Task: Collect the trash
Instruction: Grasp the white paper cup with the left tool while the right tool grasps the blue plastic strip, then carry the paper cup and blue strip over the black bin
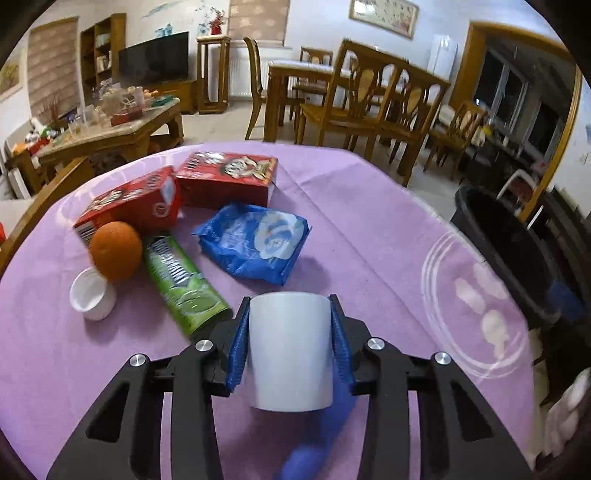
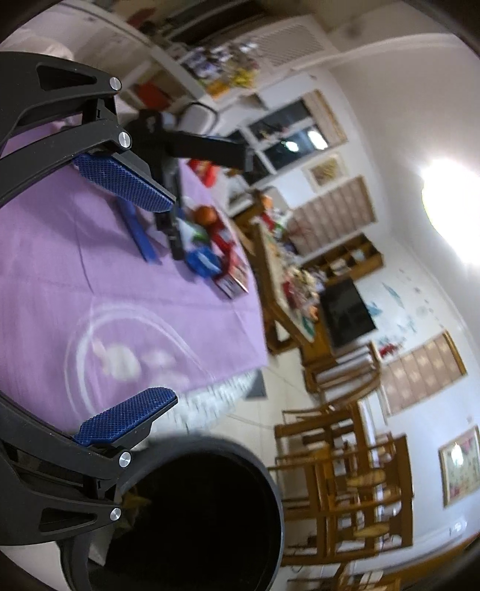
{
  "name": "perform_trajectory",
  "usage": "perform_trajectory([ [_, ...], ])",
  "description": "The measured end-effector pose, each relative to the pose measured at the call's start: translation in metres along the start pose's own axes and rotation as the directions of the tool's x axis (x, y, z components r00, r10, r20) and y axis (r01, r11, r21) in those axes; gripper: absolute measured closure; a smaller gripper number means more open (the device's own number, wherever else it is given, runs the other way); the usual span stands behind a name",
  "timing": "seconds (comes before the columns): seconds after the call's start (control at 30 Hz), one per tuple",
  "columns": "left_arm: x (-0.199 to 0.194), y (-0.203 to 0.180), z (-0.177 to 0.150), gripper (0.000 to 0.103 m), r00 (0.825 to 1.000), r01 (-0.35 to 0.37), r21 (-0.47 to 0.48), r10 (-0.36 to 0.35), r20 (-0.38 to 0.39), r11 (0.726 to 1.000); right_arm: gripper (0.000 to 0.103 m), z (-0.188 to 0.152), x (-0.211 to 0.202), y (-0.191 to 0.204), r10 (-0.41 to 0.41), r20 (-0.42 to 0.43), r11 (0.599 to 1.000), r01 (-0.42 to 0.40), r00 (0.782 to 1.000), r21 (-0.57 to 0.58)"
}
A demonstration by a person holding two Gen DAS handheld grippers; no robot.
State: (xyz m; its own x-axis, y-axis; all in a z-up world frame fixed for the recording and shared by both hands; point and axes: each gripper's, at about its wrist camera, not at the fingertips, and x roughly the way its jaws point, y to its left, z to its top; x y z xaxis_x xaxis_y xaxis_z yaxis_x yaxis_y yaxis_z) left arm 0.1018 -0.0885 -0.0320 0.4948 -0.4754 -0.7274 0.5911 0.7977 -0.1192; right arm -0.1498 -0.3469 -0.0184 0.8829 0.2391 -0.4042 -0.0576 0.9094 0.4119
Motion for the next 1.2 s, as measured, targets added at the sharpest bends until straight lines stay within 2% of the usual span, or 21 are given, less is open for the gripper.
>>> perform_trajectory([
  [0.13,-0.027,0.021,-0.007,0.063,0.998,0.017,-0.069,-0.013,0.063,0.997,0.010,-0.003,0.034,0.034,0.013,-0.139,0.998,-0.021,0.990,-0.057],
  [0.2,-0.040,0.030,-0.012,0.063,0.996,0.009,-0.096,0.000,0.090,0.995,0.013,-0.004,0.054,0.050,0.035,-0.211,0.997,-0.050,0.977,-0.064],
  [0.33,-0.065,0.059,-0.031,0.063,0.987,-0.014,-0.178,0.042,0.155,0.984,0.021,-0.009,0.094,0.070,0.066,-0.335,0.996,-0.084,0.940,-0.038],
  [0.4,-0.071,0.070,-0.035,0.063,0.981,-0.018,-0.207,0.057,0.185,0.978,0.030,-0.011,0.118,0.081,0.048,-0.405,0.997,-0.067,0.913,-0.033],
  [0.47,-0.077,0.081,-0.039,0.063,0.975,-0.030,-0.237,0.080,0.208,0.971,0.034,-0.015,0.138,0.088,0.030,-0.463,0.999,-0.047,0.886,-0.024],
  [0.6,-0.087,0.096,-0.042,0.063,0.963,-0.006,-0.284,0.082,0.256,0.959,0.036,-0.012,0.158,0.104,-0.058,-0.470,0.996,0.021,0.881,-0.084],
  [0.67,-0.087,0.096,-0.041,0.063,0.963,-0.004,-0.280,0.080,0.258,0.960,0.036,-0.014,0.168,0.113,-0.119,-0.470,0.986,0.048,0.874,-0.160],
  [0.73,-0.086,0.094,-0.041,0.063,0.963,-0.006,-0.274,0.079,0.259,0.962,0.040,-0.018,0.174,0.122,-0.186,-0.455,0.965,0.075,0.871,-0.251],
  [0.83,-0.085,0.093,-0.039,0.063,0.963,-0.005,-0.267,0.077,0.259,0.964,0.056,-0.024,0.178,0.132,-0.273,-0.422,0.921,0.109,0.864,-0.373],
  [0.87,-0.085,0.093,-0.041,0.063,0.963,-0.003,-0.269,0.075,0.258,0.963,0.071,-0.024,0.177,0.134,-0.264,-0.424,0.920,0.093,0.866,-0.382],
  [0.93,-0.084,0.095,-0.041,0.063,0.966,0.004,-0.275,0.067,0.248,0.961,0.082,-0.025,0.177,0.134,-0.249,-0.428,0.916,0.068,0.869,-0.396],
  [1.07,-0.083,0.097,-0.042,0.063,0.967,0.004,-0.279,0.067,0.245,0.960,0.089,-0.024,0.177,0.128,-0.213,-0.437,0.928,0.040,0.874,-0.372],
  [1.2,-0.082,0.097,-0.042,0.063,0.966,-0.015,-0.273,0.084,0.244,0.962,0.090,-0.020,0.168,0.127,-0.110,-0.436,0.956,-0.026,0.893,-0.294],
])
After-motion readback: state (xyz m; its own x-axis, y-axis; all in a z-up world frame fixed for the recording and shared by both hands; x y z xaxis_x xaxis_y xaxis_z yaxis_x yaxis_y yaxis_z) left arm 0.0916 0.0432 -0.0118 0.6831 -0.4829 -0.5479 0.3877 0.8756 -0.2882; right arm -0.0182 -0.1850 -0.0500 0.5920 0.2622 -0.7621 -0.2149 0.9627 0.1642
